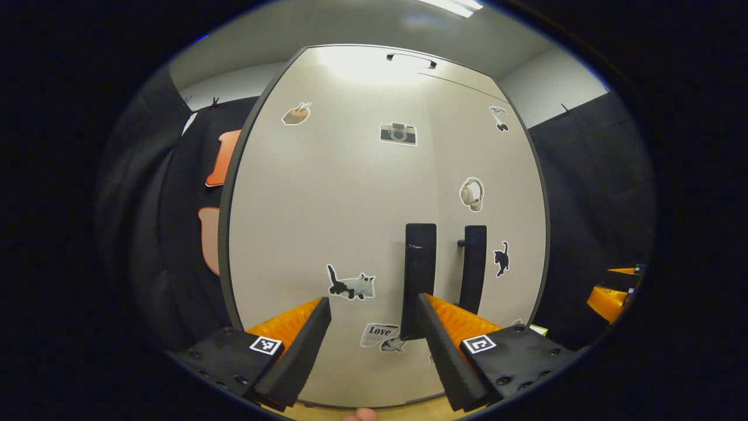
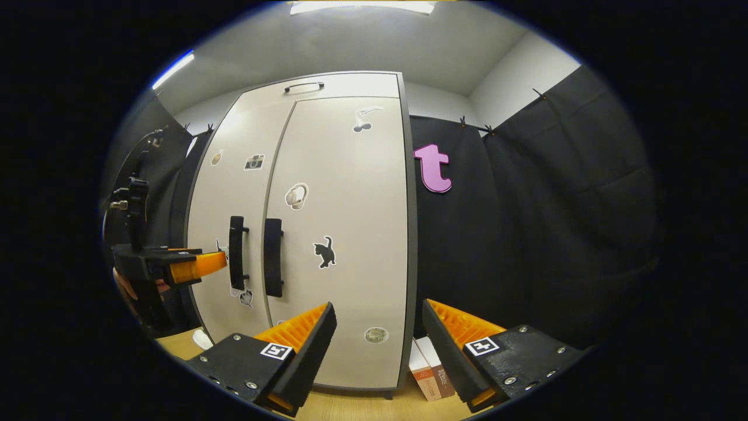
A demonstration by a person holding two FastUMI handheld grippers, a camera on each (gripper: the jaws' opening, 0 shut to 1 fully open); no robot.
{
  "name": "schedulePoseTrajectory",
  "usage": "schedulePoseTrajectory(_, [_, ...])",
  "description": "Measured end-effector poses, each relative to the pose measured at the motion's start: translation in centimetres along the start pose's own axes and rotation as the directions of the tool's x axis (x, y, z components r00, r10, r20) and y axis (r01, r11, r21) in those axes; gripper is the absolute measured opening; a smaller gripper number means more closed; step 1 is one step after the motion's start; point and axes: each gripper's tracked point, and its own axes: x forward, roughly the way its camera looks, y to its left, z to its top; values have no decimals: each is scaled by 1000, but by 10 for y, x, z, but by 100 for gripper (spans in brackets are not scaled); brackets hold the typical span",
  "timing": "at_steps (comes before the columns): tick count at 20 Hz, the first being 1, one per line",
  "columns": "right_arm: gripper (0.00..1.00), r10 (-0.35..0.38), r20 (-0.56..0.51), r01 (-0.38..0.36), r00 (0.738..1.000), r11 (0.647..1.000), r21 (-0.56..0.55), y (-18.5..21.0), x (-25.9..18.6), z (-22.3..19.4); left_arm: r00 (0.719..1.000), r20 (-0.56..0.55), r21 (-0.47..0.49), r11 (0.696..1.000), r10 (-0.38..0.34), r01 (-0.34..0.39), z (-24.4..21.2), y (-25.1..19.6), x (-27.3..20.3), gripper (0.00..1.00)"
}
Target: Grab one shoe with the right hand and put it into the shoe cabinet, grab the other shoe with the left hand and put it into the shoe cabinet; then close the right door with the right hand and the left door with the left hand.
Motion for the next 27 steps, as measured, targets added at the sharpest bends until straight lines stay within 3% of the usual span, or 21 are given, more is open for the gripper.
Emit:
schedulePoseTrajectory(11, [92, 68, -13, -67, 998, 997, 27, 28, 12, -5, 996, -27, -4, 996, 87, -88, -2, 41, -50, 97])
schedulePoseTrajectory(19, [92, 92, 2, -92, 996, 996, 17, 41, 14, 1, 996, -35, -25, 996, 80, -81, -4, 45, -64, 99])
schedulePoseTrajectory(27, [92, 92, 7, -92, 996, 995, 27, 42, 12, 2, 998, -13, -16, 998, 68, -68, 4, 40, -68, 94])
